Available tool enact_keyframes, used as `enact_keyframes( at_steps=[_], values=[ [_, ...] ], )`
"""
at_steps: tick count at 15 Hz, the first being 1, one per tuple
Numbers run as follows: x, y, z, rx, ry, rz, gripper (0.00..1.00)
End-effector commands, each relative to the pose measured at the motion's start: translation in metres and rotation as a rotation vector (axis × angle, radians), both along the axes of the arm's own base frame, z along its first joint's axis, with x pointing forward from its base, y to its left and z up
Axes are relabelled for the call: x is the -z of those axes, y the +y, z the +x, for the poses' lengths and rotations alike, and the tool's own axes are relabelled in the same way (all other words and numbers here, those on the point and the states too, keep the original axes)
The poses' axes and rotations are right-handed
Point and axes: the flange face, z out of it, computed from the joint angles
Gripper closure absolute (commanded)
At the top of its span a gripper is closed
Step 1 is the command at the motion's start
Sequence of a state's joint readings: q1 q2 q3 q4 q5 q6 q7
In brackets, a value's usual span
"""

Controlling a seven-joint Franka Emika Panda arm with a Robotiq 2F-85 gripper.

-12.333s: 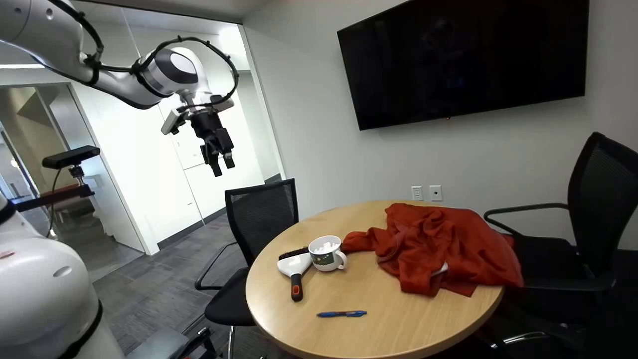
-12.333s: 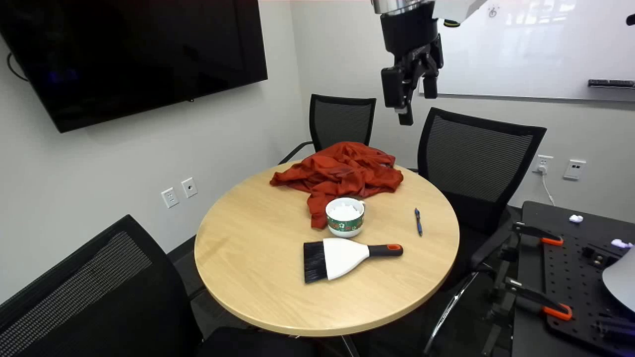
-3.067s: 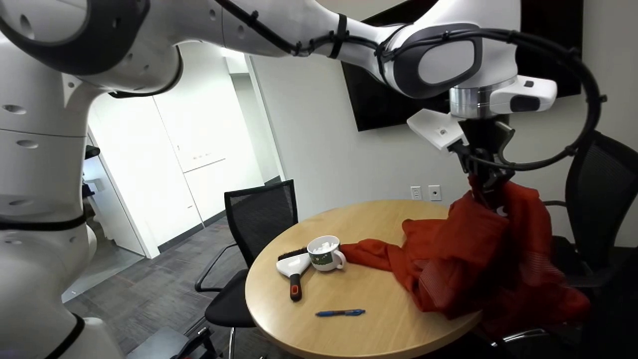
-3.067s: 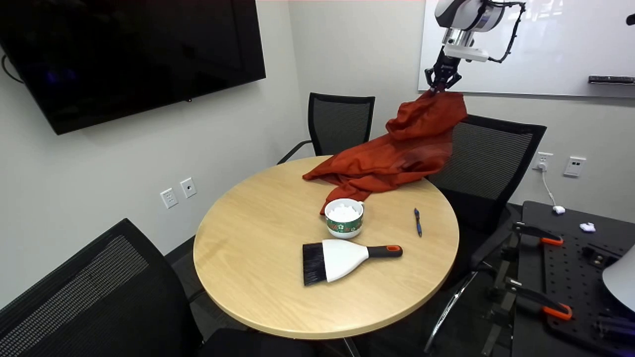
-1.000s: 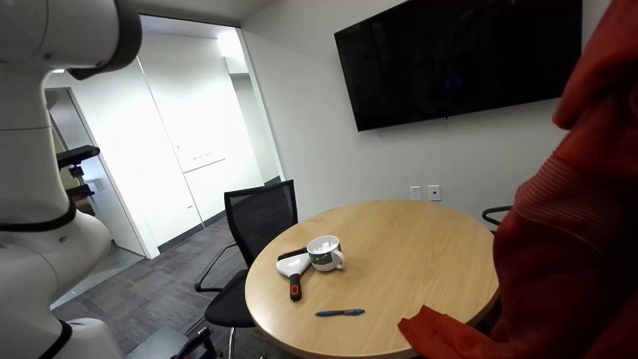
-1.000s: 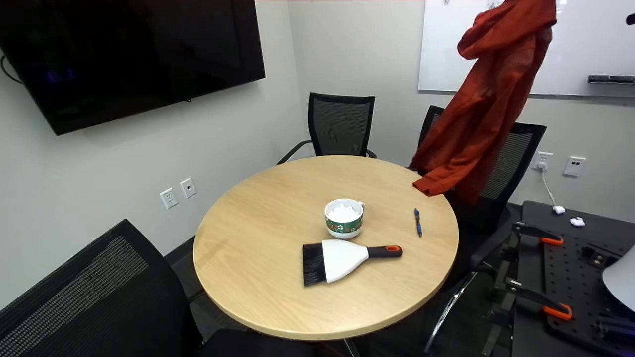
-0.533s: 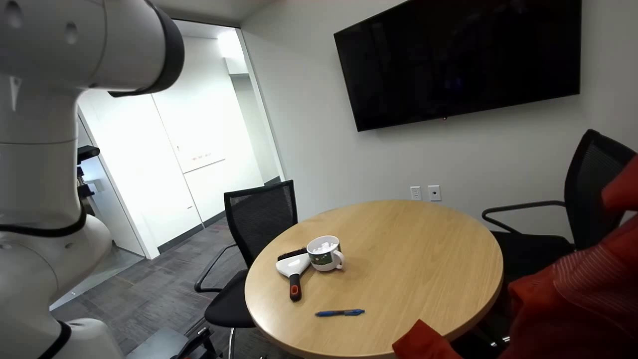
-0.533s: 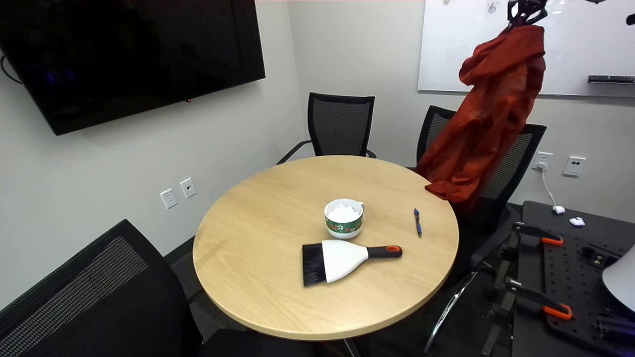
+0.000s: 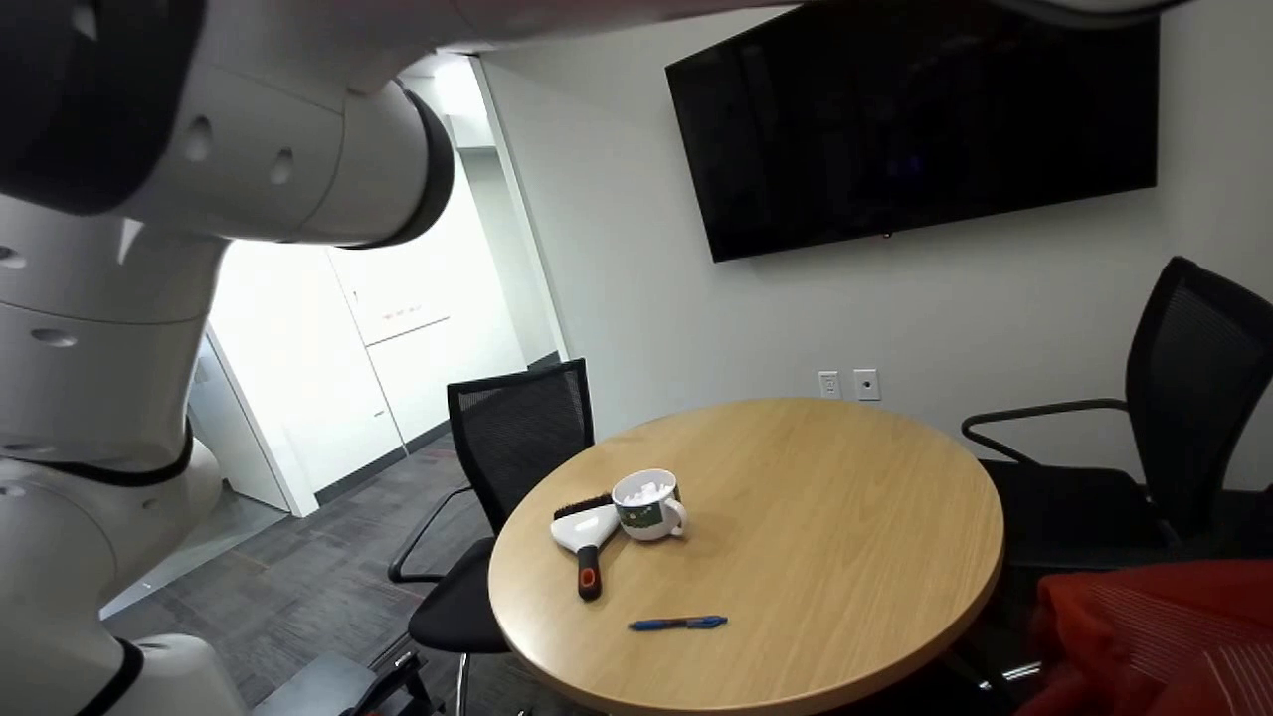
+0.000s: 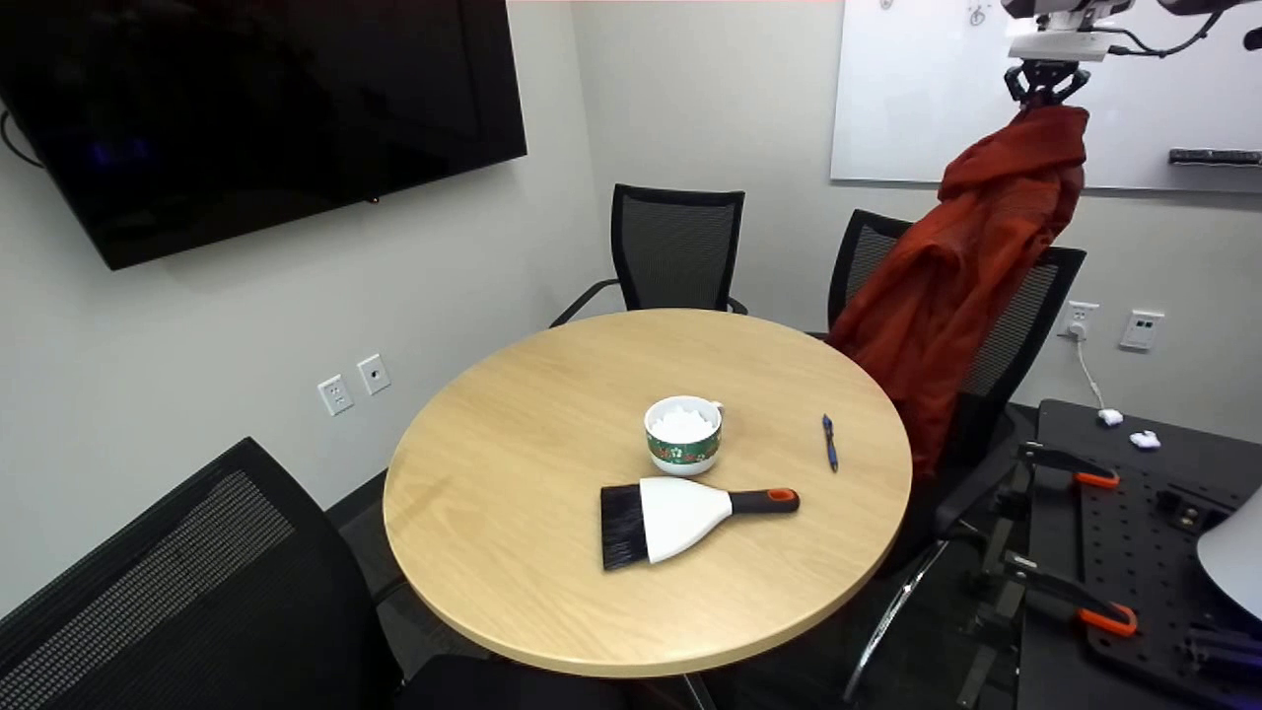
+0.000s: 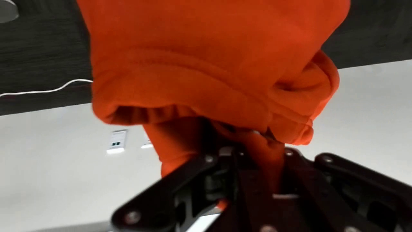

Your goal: Move the burgundy jacket to the top of the right chair

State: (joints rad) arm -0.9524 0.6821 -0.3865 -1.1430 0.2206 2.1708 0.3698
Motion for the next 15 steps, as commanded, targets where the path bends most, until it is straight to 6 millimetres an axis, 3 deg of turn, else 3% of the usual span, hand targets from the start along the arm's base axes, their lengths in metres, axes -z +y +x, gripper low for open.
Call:
enact_keyframes(
  at_steps=[1,6,9,15],
  values=[
    [0.003,-0.006,0.005,0.087,0.082,-0.012,0.59],
    [-0.007,0.0,0.018,0.066,0.094,-0.008,0.23],
    [-0.024,0.017,0.036,-0.064,0.041,0.049,0.01],
    [-0.083,0.085,0.084,-0.401,-0.034,0.121,0.0]
  ],
)
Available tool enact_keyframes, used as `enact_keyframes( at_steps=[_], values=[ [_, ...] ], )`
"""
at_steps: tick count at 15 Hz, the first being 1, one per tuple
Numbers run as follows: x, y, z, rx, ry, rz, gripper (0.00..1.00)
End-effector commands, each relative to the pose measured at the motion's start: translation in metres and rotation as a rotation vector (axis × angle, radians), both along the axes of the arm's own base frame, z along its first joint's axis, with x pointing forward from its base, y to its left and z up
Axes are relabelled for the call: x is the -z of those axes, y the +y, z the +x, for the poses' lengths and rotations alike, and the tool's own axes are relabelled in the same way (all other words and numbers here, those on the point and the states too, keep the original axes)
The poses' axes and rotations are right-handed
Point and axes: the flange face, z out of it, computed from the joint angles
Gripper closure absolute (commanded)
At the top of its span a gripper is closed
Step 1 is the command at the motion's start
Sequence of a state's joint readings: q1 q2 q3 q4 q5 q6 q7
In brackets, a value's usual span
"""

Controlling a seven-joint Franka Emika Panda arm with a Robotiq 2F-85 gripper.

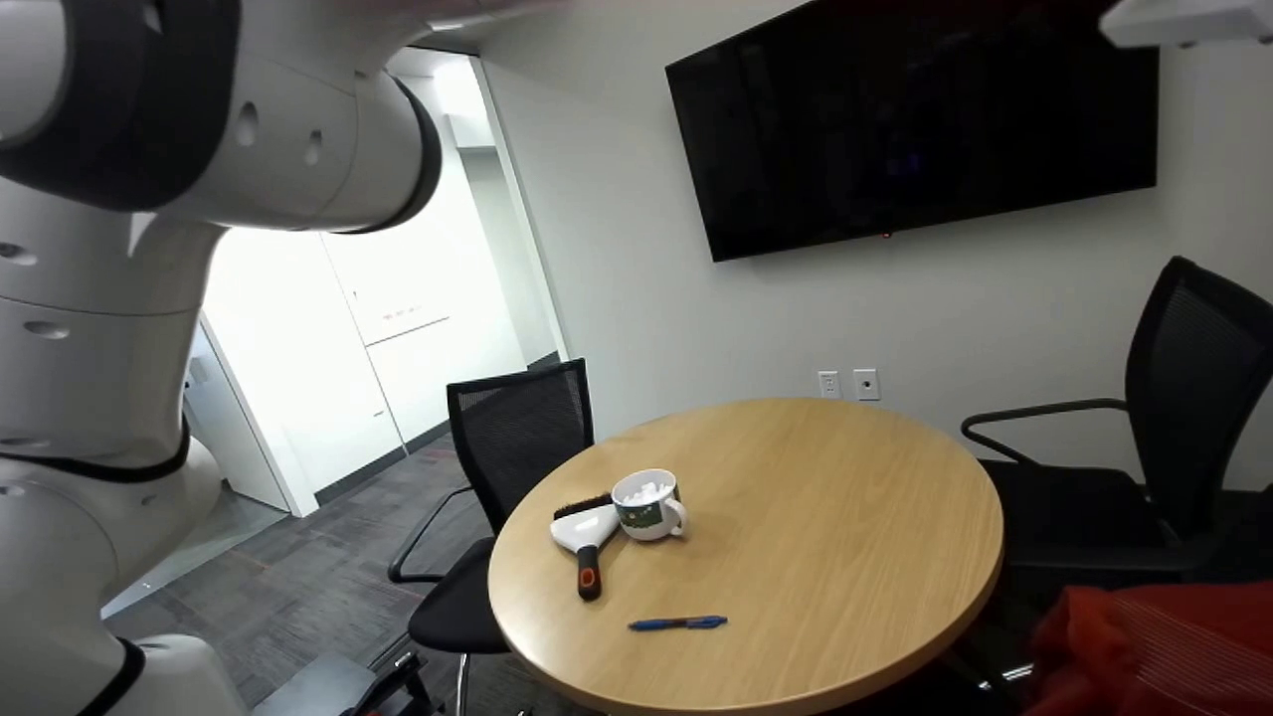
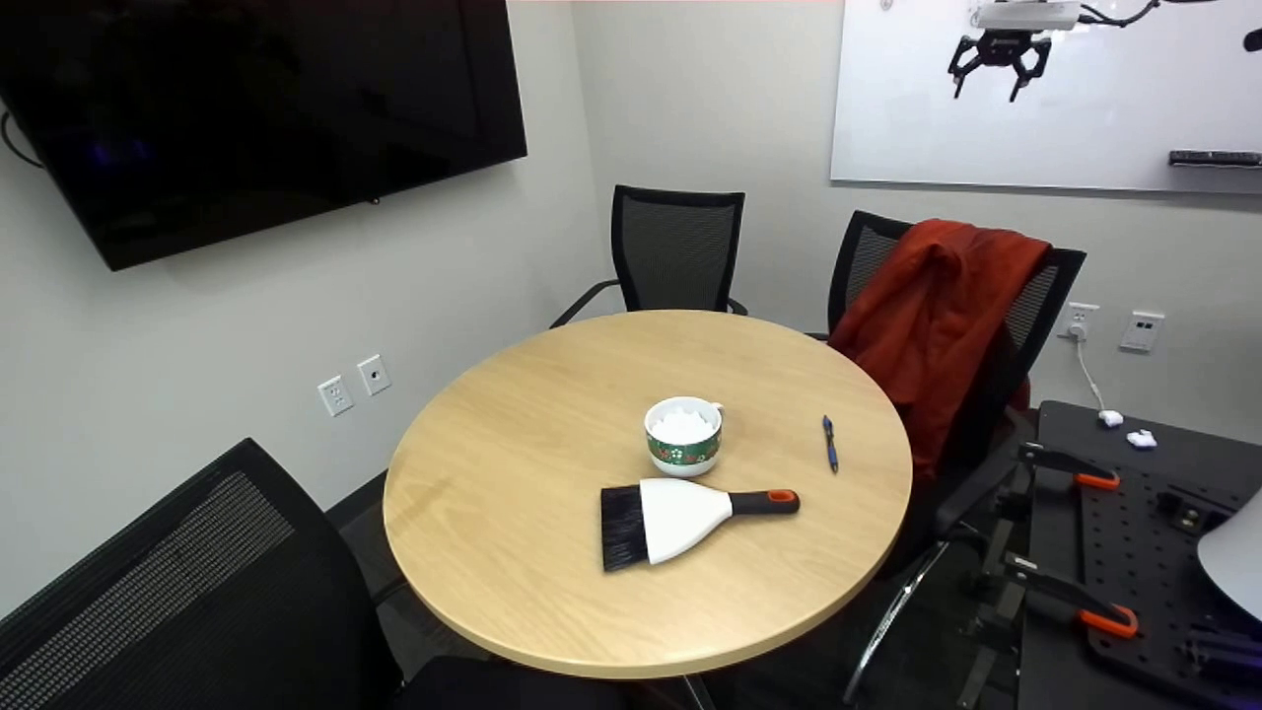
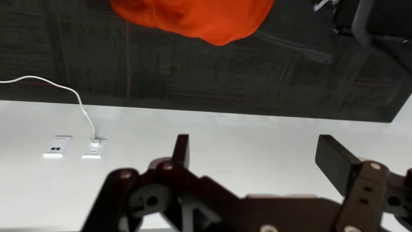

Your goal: Move the burgundy jacket to the top of the right chair

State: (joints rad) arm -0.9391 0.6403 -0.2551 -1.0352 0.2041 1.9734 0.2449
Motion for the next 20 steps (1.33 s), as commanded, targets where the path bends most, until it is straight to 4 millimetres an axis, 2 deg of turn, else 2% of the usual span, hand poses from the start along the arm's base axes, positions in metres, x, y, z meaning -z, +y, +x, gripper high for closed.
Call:
enact_keyframes(
  at_steps=[1,5,9,12,16,20],
  values=[
    [-0.046,0.053,0.017,-0.195,-0.032,0.052,0.0],
    [-0.071,0.111,0.046,-0.411,-0.044,0.095,0.0],
    [-0.07,0.167,0.068,-0.627,-0.043,0.15,0.0],
    [-0.048,0.206,0.085,-0.786,-0.032,0.205,0.0],
    [0.004,0.255,0.102,-0.986,0.018,0.284,0.0],
    [0.045,0.282,0.105,-1.067,0.075,0.342,0.0]
  ],
)
